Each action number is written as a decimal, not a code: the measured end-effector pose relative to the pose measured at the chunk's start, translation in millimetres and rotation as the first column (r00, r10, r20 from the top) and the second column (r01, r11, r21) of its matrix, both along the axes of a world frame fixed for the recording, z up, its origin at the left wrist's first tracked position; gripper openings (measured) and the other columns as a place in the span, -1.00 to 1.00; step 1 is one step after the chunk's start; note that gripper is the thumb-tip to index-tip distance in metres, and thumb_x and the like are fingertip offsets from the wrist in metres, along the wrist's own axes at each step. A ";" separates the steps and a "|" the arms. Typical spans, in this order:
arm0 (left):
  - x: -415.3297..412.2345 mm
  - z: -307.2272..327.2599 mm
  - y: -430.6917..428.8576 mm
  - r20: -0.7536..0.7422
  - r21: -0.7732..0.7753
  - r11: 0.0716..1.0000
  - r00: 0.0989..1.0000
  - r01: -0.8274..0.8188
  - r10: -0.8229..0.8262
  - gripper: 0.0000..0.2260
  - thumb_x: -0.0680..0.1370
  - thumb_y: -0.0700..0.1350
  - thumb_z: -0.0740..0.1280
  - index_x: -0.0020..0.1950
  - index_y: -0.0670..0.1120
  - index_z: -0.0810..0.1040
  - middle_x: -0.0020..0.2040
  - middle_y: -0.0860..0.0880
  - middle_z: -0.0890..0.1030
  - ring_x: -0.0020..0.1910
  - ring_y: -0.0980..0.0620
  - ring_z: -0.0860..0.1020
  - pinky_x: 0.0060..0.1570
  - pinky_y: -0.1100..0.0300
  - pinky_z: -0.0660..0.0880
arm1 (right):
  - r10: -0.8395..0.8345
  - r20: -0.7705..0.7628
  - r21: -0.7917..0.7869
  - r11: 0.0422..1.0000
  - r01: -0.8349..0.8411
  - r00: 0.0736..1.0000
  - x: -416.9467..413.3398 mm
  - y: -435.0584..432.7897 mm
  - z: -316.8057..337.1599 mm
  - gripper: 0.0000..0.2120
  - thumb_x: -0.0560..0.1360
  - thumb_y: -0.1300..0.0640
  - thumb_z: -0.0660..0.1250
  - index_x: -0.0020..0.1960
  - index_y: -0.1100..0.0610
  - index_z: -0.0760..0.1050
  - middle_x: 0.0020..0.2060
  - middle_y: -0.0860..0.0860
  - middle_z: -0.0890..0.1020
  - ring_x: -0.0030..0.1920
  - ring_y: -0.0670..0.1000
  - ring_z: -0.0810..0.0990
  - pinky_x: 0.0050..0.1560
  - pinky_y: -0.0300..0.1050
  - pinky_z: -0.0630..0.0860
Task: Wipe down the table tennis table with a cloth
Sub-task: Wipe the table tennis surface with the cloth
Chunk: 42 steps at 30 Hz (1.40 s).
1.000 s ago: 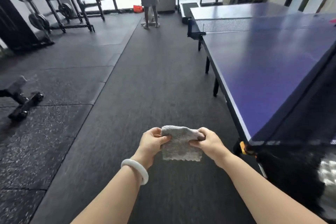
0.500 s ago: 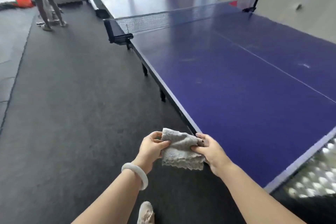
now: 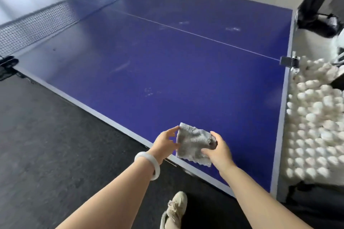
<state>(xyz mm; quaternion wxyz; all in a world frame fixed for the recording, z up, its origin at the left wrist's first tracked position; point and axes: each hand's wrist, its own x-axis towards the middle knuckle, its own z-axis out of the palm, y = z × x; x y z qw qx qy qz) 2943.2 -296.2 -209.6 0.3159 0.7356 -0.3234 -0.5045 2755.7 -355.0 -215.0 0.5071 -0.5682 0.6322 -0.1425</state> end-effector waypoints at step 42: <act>32.9 -59.3 -146.1 0.835 0.024 0.606 0.317 0.795 -0.450 -0.62 0.58 -0.13 0.33 0.37 -0.25 0.44 0.38 -0.19 0.41 0.38 -0.23 0.35 0.37 -0.04 0.30 | -0.246 -0.740 -0.290 0.956 0.033 0.626 22.5 -35.5 -25.9 -0.45 0.61 -0.09 0.23 0.37 0.34 0.37 0.29 0.32 0.47 0.33 0.28 0.43 0.38 0.15 0.37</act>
